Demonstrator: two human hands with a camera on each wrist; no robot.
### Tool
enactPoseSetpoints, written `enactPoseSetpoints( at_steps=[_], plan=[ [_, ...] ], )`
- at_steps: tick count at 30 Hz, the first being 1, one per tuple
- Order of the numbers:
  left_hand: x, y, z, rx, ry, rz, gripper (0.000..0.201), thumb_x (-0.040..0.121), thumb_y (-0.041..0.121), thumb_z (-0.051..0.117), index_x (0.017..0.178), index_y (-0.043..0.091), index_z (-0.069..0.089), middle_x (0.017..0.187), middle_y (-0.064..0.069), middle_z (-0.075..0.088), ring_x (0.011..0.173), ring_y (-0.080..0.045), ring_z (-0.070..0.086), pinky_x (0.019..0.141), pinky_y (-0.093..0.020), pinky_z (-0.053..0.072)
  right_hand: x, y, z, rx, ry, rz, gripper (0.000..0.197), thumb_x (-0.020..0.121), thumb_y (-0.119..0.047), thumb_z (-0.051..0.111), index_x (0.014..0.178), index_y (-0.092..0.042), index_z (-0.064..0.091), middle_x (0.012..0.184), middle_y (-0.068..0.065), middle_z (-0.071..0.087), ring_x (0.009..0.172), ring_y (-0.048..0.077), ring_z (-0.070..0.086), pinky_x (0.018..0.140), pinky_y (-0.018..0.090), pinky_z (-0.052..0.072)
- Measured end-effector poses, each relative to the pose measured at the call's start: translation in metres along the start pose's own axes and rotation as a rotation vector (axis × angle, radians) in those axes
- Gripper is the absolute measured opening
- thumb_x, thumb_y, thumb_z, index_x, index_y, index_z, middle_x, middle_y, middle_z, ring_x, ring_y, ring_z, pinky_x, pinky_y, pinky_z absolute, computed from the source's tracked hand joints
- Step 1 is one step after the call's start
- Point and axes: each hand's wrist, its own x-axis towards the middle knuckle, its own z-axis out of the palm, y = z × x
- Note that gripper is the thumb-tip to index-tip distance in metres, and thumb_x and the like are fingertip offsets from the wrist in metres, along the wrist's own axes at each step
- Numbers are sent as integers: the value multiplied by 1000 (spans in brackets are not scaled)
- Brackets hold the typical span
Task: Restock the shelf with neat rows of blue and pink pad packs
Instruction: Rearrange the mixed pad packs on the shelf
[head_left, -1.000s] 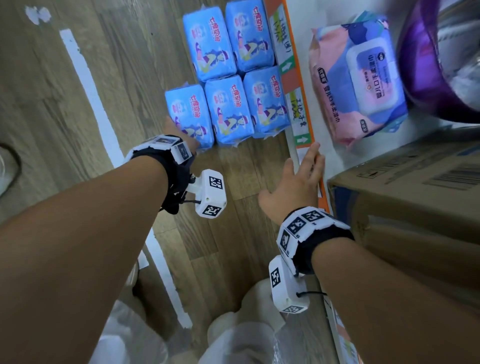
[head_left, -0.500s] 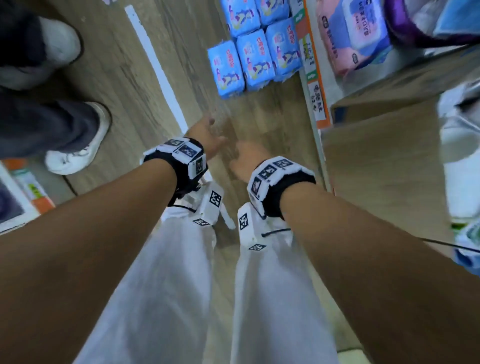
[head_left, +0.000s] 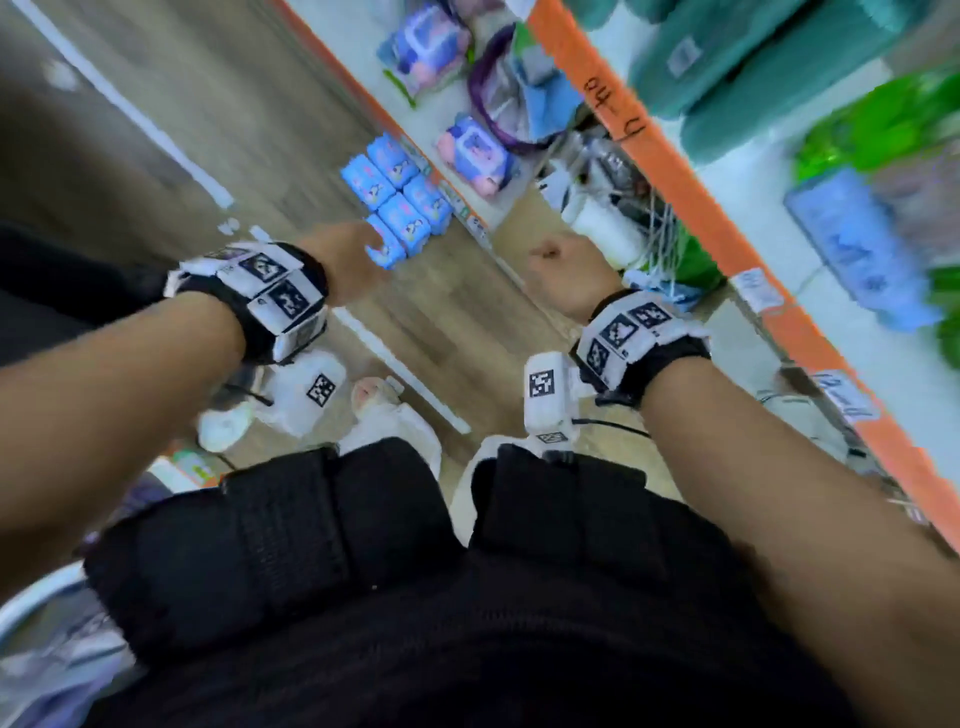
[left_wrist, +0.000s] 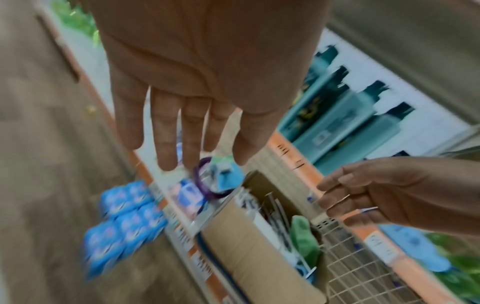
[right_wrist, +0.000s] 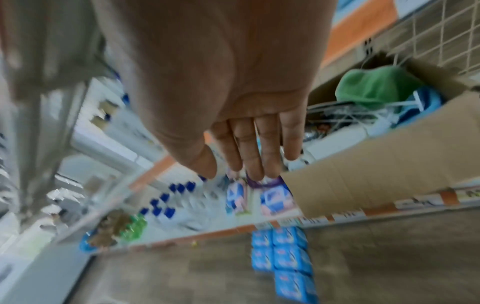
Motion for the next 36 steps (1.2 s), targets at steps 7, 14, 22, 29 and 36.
enactPoseSetpoints(
  at_steps=[7,14,22,29,36],
  plan=[
    [-87,160,-46,128,237,354,38,88,29,58,120,9,54,118,-12,61,110,-31,55,94,-36,42,-113,22,-128,127,264,-215,21,87,-16,57,104,-6,63,77,-4,55,82,17,51,74,25,37],
    [-186,361,-35,60,498,861,38,85,24,63,120,11,57,120,-9,59,106,-22,56,85,-23,37,-228,83,-276,200,604,-437,13,88,-11,58,100,-8,62,88,2,62,83,14,56,68,9,39],
    [-239,485,-29,61,620,1068,60,79,27,66,134,18,44,132,-11,44,124,-25,42,104,-31,32,-293,139,-368,156,1272,-424,15,81,-10,58,96,-10,62,98,3,49,101,22,48,84,19,33],
    [-215,513,-78,141,812,990,62,78,24,65,135,18,42,136,-10,39,126,-30,35,103,-37,32,-275,108,-366,-248,1239,-375,36,78,-20,59,112,-6,56,116,11,50,111,28,40,96,35,29],
    [-192,517,-138,176,1063,966,72,68,41,74,131,23,45,125,-10,40,117,-31,36,93,-41,33,-239,42,-371,-51,1200,-437,44,81,-16,59,122,-5,49,123,13,45,116,26,39,96,24,26]
  ],
)
